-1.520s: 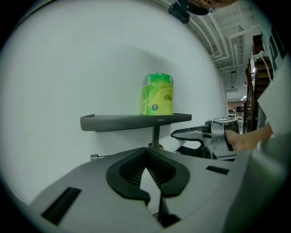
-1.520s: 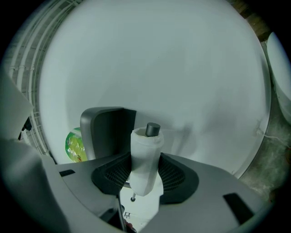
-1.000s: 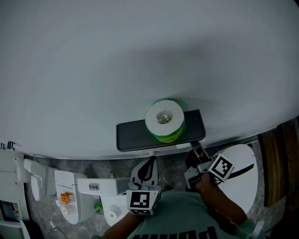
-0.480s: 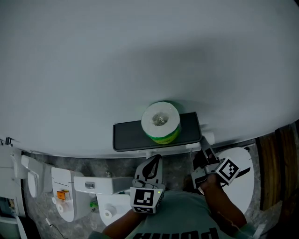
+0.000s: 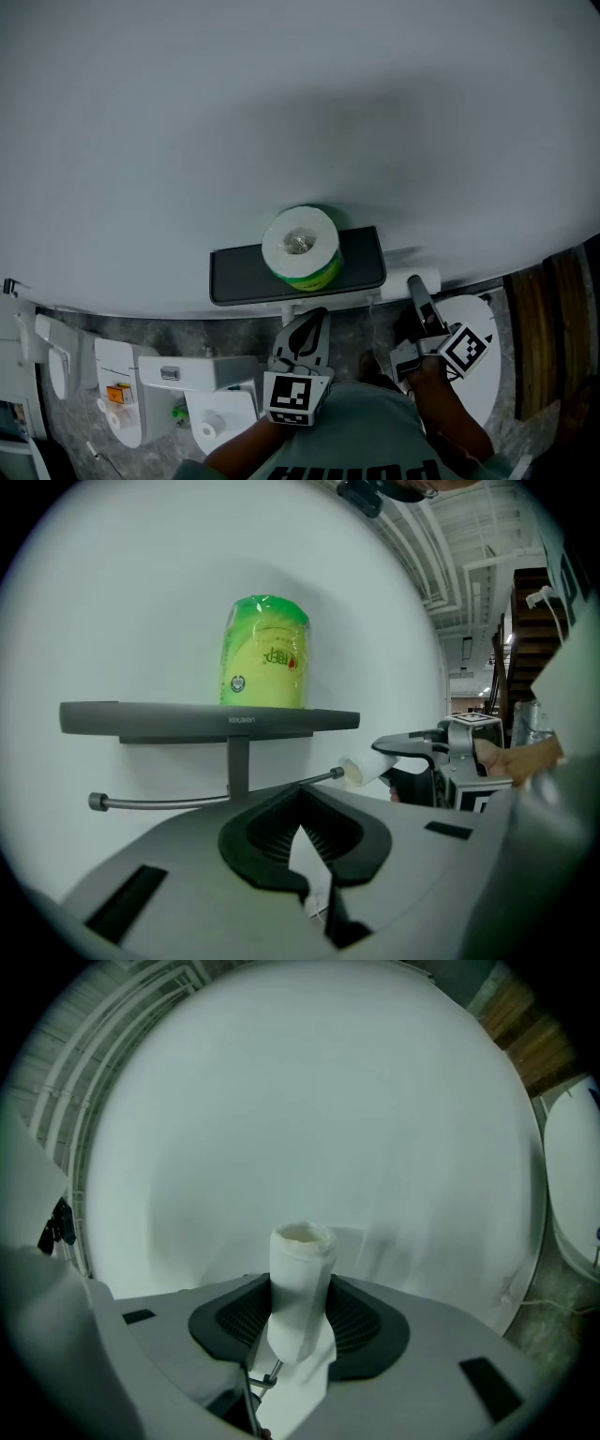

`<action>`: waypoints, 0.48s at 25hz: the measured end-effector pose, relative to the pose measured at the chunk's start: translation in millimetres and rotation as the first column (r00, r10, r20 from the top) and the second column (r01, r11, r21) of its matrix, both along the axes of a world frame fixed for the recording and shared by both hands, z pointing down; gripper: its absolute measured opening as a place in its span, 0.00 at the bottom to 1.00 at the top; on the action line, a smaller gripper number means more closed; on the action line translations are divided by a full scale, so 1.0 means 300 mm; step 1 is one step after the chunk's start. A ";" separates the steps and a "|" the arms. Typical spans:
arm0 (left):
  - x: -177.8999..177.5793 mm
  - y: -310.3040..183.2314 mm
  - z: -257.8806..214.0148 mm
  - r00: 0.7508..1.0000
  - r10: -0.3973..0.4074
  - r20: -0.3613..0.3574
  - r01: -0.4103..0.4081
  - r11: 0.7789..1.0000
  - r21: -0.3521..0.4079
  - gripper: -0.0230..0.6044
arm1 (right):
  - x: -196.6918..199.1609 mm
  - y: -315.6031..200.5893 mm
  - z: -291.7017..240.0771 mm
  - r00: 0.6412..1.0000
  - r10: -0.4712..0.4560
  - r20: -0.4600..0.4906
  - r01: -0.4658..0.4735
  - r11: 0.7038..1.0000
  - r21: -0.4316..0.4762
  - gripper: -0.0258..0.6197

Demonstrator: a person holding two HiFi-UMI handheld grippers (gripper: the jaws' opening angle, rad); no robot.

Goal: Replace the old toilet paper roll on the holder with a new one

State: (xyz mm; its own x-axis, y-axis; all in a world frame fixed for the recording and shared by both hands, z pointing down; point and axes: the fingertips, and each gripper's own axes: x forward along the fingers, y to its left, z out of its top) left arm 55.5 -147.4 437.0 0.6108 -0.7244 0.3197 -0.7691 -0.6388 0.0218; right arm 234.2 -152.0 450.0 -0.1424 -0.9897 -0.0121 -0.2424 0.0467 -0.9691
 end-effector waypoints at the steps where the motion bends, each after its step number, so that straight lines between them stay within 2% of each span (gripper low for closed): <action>1: 0.004 0.002 0.001 1.000 0.000 -0.001 0.000 1.000 -0.001 0.05 | 0.005 0.010 -0.013 1.000 0.001 -0.014 -0.001 1.000 0.006 0.33; 7: -0.014 0.017 -0.015 1.000 -0.015 -0.005 0.015 1.000 0.000 0.05 | -0.004 0.085 -0.110 0.990 -0.013 -0.138 0.021 0.998 0.055 0.33; 12: -0.063 0.038 -0.036 0.999 -0.035 -0.007 0.035 0.999 0.011 0.05 | -0.059 0.138 -0.182 0.980 -0.034 -0.194 0.055 0.993 0.101 0.33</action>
State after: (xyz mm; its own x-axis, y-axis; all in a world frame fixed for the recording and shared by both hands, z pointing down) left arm 36.7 -135.9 426.2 0.5874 -0.7489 0.3069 -0.7907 -0.6119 0.0203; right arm 216.4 -110.5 395.6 -0.1960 -0.9770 -0.0838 -0.4187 0.1607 -0.8938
